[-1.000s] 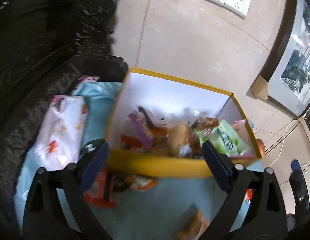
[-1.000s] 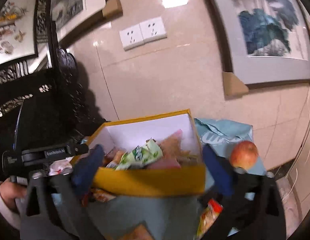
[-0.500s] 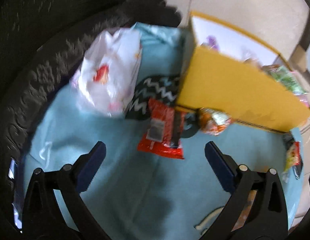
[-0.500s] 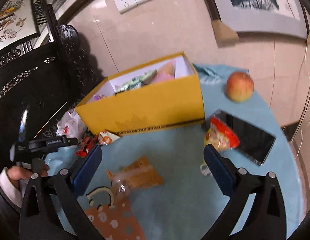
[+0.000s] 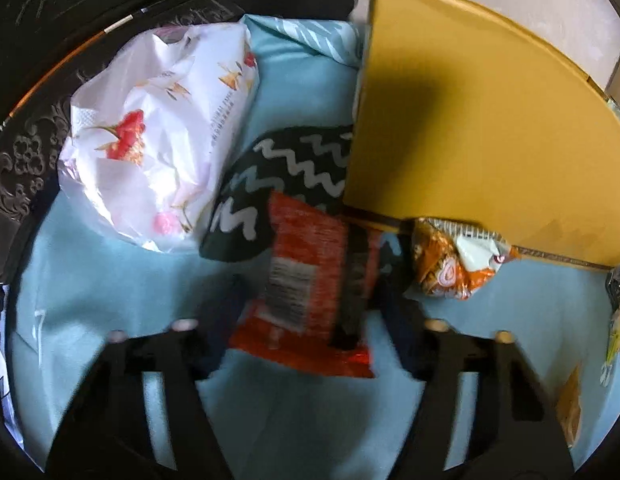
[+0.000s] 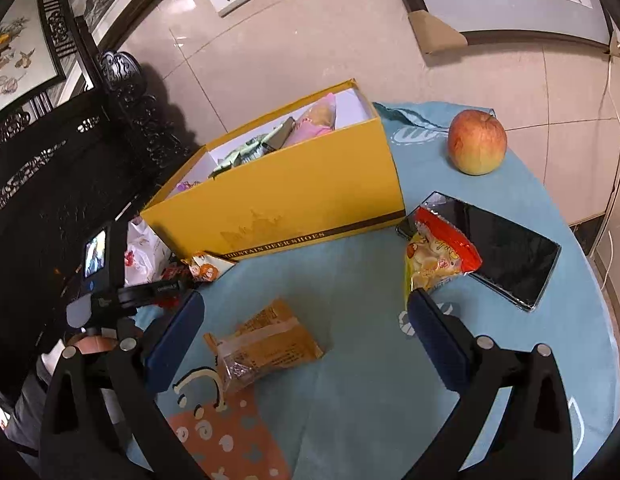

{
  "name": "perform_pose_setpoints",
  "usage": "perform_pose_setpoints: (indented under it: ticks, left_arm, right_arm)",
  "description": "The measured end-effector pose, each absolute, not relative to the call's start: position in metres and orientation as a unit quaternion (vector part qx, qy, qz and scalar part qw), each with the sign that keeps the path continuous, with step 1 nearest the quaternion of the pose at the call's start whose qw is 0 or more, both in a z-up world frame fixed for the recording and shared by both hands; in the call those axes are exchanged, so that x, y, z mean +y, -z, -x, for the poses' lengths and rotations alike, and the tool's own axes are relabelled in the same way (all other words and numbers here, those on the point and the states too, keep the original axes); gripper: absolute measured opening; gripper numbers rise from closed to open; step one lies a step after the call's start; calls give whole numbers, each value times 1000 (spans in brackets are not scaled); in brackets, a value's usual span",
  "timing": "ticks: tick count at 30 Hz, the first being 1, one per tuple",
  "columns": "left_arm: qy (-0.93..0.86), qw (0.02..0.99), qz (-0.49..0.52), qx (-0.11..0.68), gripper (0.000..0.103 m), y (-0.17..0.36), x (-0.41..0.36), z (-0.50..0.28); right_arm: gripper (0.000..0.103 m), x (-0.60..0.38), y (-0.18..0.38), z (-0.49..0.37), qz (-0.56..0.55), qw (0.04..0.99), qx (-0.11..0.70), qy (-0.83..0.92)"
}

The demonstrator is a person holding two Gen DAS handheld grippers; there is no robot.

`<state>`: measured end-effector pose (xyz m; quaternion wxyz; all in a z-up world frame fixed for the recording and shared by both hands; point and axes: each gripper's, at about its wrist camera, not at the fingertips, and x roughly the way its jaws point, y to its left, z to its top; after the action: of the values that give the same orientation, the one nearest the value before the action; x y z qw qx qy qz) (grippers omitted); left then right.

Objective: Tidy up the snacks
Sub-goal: 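Release the chocolate bar into the box and grasp the red wrapped snack with left tool, then drop the red snack into the box with left tool while right drops a brown cracker bag in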

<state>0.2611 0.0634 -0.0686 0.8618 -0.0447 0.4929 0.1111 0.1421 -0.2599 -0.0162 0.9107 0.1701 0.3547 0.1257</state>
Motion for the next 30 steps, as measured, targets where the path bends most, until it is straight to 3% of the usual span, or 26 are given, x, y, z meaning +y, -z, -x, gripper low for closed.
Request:
perform_pose_setpoints:
  ticks: [1, 6, 13, 21, 22, 23, 24, 26, 30]
  left_arm:
    - [-112, 862, 38, 492, 45, 67, 62, -259]
    - [-111, 886, 102, 439, 45, 43, 56, -208]
    - [-33, 883, 99, 458, 45, 54, 26, -157]
    - [-29, 887, 95, 451, 45, 46, 29, -140]
    - [-29, 886, 96, 452, 45, 49, 34, -144]
    - [-29, 885, 96, 454, 45, 52, 36, -148]
    - [-30, 883, 99, 457, 45, 53, 38, -148]
    - [-31, 882, 105, 459, 45, 52, 41, -147]
    - [-29, 886, 100, 452, 45, 45, 42, -141]
  right_arm:
    - [102, -259, 17, -143, -167, 910, 357, -125]
    - [102, -241, 26, -144, -117, 914, 368, -127]
    - [102, -205, 43, -151, -70, 903, 402, -136]
    - [101, -151, 67, -175, 63, 885, 443, -131]
    - [93, -150, 70, -177, 58, 881, 448, -139]
    - [67, -152, 73, -179, 39, 874, 458, -156]
    - [61, -155, 71, -179, 31, 876, 457, -153]
    - [56, -159, 69, -176, 23, 872, 461, -161]
    - [56, -180, 52, -159, -29, 877, 444, -180]
